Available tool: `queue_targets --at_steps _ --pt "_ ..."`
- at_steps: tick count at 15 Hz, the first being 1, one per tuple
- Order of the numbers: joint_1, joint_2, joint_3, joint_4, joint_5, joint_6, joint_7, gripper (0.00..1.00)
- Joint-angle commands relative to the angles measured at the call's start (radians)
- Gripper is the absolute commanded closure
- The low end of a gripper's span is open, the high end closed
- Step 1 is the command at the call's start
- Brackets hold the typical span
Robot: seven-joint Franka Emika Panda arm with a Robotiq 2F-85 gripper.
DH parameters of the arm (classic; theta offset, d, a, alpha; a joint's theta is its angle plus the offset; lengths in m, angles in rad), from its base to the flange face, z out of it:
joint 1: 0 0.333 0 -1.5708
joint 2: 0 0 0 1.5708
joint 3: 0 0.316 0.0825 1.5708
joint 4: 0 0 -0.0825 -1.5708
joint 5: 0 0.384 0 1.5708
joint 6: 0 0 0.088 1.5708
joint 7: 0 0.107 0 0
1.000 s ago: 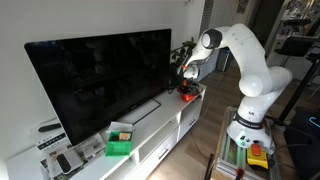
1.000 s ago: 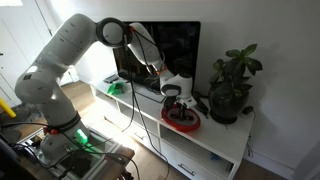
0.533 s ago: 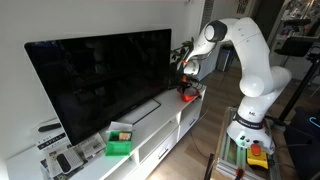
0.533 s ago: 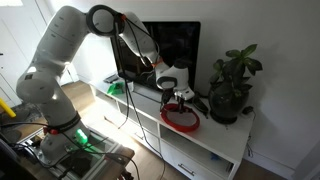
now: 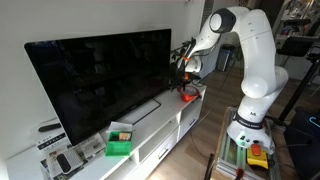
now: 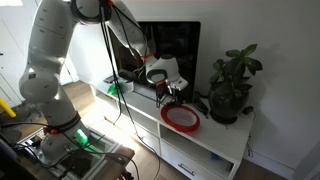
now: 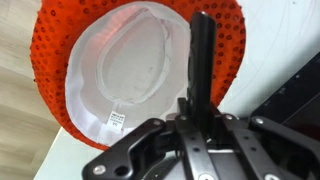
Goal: Put the orange hat on top of the tv stand and take the remote control out of it
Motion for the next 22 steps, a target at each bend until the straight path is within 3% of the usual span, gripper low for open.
queue_targets --at_steps 1,7,12,19,22 --pt "0.004 -0.123 0.037 -0.139 -0.035 0.089 -0.129 0.95" --pt "-0.002 -0.211 0.163 -0.237 -0.064 0.093 -0.329 0.95" --pt "0.056 -0.113 0.181 -0.207 -0.158 0.057 -0.421 0.95" --pt "0.153 0.099 0.096 -0.096 -0.367 0.053 -0.409 0.95" --pt "0.138 0.163 0.106 -0.041 -0.39 0.057 -0.418 0.95"
